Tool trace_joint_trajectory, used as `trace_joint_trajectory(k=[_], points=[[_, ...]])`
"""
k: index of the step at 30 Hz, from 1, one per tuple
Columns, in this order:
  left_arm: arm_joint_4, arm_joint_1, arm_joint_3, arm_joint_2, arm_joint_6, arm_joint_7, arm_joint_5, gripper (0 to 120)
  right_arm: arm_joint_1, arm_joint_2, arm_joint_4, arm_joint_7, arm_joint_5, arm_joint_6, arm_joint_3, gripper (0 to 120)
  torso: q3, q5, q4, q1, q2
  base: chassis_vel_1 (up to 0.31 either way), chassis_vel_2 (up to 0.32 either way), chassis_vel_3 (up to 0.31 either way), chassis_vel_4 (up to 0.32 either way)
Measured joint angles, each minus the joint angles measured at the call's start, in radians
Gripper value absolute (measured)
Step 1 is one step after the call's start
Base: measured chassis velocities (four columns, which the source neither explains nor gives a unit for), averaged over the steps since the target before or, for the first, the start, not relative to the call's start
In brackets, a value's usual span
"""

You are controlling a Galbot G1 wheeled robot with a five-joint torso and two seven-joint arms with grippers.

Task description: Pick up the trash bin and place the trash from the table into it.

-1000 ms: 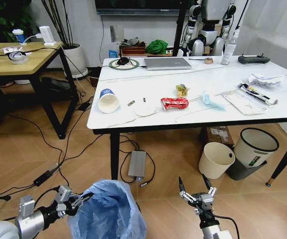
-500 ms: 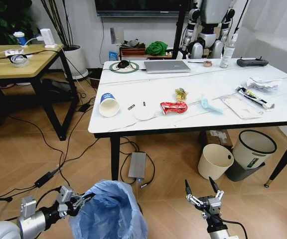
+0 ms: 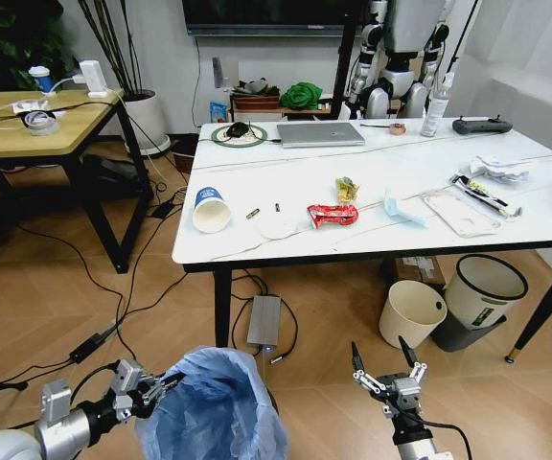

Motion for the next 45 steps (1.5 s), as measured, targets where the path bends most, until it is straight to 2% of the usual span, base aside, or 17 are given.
trace_joint_trajectory(k=[9,17,45], points=[[0.011,-0.012,0.021,-0.004,0.006,-0.017,0.013,0,-0.018,-0.022,0.013,0.006,0.055,-0.004,0.010,100,0.023,-0.0001,-0.0001,0.016,0.039,0.000,0.000,0.000,0.000],[0.029,-0.005,0.029,0.020,0.000,-0.012,0.027,0,0.003,-0.046,-0.010,0.005,0.101,-0.003,0.030,100,0.044,0.0003,0.0000,0.032,0.076,0.000,0.000,0.000,0.000],[0.007,-0.014,0.051,0.012,0.008,-0.018,0.021,0,-0.001,-0.027,0.015,-0.001,0.058,-0.011,0.022,100,0.116,0.0001,0.0000,0.087,0.203,0.000,0.000,0.000,0.000]])
